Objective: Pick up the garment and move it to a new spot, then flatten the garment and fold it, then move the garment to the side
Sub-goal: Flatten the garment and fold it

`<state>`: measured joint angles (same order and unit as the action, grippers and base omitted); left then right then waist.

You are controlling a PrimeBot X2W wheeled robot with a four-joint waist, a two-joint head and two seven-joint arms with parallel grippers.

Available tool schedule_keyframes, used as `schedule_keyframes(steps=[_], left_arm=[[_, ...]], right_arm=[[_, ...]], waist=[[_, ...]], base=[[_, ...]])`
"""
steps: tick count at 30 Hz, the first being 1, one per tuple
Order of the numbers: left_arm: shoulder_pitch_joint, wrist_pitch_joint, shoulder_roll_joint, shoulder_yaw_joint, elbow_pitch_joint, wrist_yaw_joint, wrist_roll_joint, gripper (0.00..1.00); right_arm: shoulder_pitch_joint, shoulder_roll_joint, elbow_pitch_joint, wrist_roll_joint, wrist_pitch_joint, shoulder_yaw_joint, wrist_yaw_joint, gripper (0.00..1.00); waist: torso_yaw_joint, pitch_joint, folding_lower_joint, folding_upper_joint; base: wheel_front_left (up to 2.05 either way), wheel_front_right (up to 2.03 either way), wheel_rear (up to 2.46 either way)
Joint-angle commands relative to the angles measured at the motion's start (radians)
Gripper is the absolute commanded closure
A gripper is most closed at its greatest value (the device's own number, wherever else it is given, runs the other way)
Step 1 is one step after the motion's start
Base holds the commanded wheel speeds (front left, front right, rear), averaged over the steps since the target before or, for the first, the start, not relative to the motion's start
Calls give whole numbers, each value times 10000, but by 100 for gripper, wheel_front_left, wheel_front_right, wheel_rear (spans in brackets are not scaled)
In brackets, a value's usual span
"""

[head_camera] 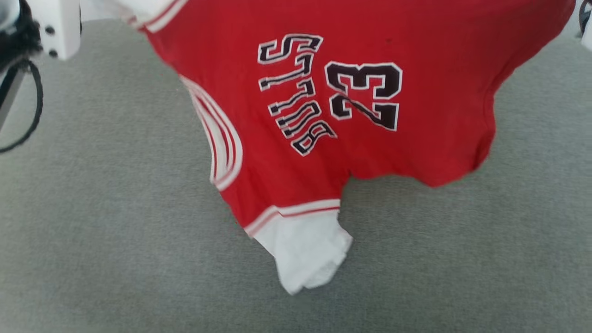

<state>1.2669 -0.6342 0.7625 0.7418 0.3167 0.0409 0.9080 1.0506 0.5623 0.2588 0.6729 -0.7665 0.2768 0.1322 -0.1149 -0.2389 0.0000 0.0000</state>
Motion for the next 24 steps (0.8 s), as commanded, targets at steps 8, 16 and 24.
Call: schedule_keyframes(steps=[8, 16, 24], left_arm=[[2062, 2563, -875, -279, 1805, -134, -1653, 100], [4313, 6980, -1905, -451, 3798, -448, -3409, 100], [3195, 7172, -2355, 361, 4996, 764, -2922, 100]], right_arm=[[1397, -1509, 1127, -1969, 1359, -1157, -27, 100], [3385, -2421, 3039, -4645, 5816, -1595, -27, 100], [2567, -2542, 4822, -4951, 6346, -1017, -26, 100]], waist=[[445, -911, 0, 0], [471, -1648, 0, 0], [197, -1484, 0, 0]], base=[[0, 0, 0], [0, 0, 0], [0, 0, 0]])
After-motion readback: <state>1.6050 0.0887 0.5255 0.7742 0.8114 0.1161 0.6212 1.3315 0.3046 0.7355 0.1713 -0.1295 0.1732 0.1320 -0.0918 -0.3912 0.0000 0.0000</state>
